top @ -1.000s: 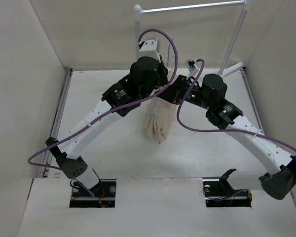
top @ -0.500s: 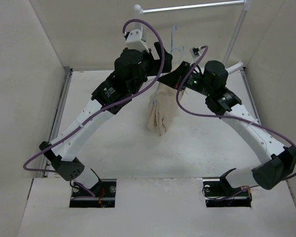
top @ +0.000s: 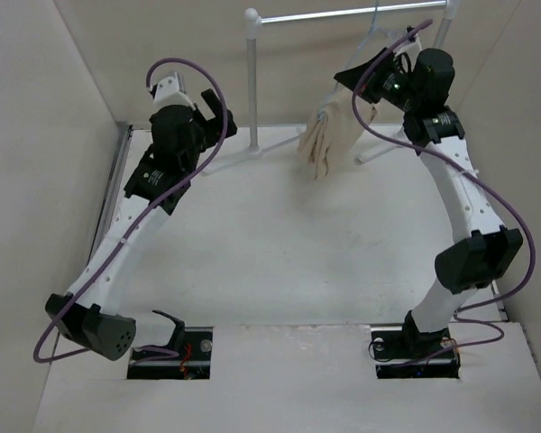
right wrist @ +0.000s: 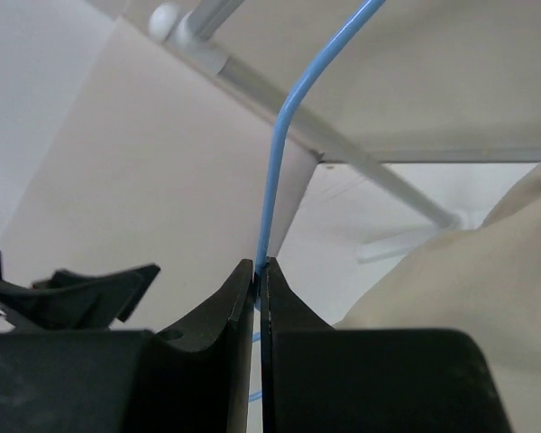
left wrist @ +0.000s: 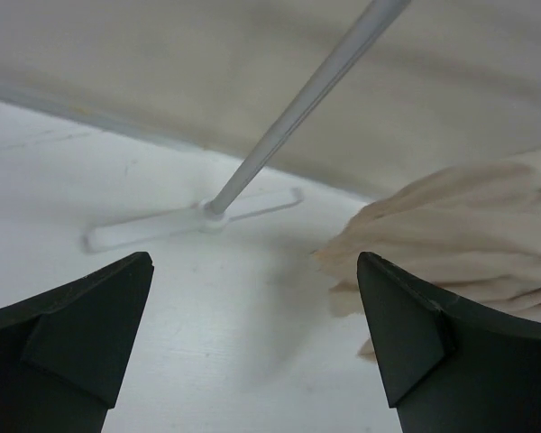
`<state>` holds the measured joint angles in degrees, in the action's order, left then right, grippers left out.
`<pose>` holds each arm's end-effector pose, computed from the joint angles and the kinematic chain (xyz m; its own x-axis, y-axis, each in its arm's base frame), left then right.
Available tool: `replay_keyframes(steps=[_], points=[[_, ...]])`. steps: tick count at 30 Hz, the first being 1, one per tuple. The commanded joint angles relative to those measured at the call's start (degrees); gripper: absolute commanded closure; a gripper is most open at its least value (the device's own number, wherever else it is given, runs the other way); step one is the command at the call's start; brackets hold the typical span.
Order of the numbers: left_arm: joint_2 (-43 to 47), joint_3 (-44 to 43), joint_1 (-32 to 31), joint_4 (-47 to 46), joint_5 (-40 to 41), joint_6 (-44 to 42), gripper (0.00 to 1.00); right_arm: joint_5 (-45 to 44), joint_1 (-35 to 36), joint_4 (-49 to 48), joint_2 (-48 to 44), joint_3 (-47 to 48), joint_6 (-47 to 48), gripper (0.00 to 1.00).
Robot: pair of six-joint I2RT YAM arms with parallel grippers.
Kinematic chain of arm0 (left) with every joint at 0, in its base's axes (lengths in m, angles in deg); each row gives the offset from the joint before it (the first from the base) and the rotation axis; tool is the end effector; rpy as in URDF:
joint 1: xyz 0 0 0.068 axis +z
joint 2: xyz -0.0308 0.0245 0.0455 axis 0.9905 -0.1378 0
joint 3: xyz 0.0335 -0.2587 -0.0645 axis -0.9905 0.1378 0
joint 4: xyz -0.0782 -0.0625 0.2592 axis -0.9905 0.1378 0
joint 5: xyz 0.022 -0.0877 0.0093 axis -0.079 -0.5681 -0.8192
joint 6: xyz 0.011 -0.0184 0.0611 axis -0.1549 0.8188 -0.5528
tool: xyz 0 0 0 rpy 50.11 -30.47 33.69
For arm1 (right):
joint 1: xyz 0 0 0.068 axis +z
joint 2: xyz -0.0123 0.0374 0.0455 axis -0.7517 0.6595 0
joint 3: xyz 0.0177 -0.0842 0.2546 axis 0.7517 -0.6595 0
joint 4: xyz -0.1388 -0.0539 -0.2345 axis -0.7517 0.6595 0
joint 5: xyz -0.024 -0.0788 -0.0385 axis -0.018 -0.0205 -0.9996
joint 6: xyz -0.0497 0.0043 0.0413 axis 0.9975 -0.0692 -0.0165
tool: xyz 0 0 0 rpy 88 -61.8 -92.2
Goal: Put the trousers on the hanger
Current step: Place the hanger at the clothesline.
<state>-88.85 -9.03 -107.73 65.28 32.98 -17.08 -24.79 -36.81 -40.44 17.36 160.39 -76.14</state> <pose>0.2905 -0.1226 0.4809 -0.0607 -0.4158 -0.9074 0.1275 0.8984 -0.4202 0.3981 0.1082 0.4838 -0.4438 0.5637 -0.6966 -0.4627 0.5216 0.7168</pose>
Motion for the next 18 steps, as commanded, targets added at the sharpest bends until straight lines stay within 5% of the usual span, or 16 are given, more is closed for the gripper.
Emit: replay_keyframes(steps=[1, 10, 18], points=[[0.6, 8.0, 2.7, -0.5, -6.5, 3.7, 0.00, 1.6, -4.3, -0.2, 3.4, 8.2, 2.6, 1.00], [-1.9, 18.6, 4.2, -5.1, -10.2, 6.9, 0.00, 4.4, -11.6, 4.3, 14.9, 21.3, 3.3, 0.99], [-7.8, 19.7, 3.9, -4.5, -12.1, 12.6, 0.00, 3.2, -13.0, 5.7, 18.4, 18.6, 3.0, 0.90]])
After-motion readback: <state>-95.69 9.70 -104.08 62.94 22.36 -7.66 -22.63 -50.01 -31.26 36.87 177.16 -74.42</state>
